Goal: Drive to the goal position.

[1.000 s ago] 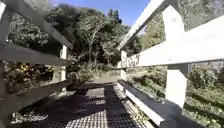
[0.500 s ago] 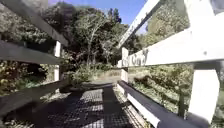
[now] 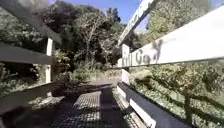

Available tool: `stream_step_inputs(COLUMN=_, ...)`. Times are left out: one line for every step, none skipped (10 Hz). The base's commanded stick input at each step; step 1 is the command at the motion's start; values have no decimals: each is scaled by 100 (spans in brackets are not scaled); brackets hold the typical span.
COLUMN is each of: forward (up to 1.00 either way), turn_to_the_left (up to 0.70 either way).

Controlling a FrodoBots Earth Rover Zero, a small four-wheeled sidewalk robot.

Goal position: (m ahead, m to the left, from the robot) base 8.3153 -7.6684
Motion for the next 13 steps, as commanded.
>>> stream_step_inputs(forward=50, turn_to_the_left=0)
stream_step_inputs(forward=50, turn_to_the_left=0)
stream_step_inputs(forward=50, turn_to_the_left=0)
stream_step_inputs(forward=50, turn_to_the_left=0)
stream_step_inputs(forward=50, turn_to_the_left=0)
stream_step_inputs(forward=50, turn_to_the_left=0)
stream_step_inputs(forward=50, turn_to_the_left=0)
stream_step_inputs(forward=50, turn_to_the_left=0)
stream_step_inputs(forward=50, turn_to_the_left=0)
stream_step_inputs(forward=50, turn_to_the_left=0)
stream_step_inputs(forward=50, turn_to_the_left=0)
stream_step_inputs(forward=50, turn_to_the_left=0)
stream_step_inputs(forward=50, turn_to_the_left=0)
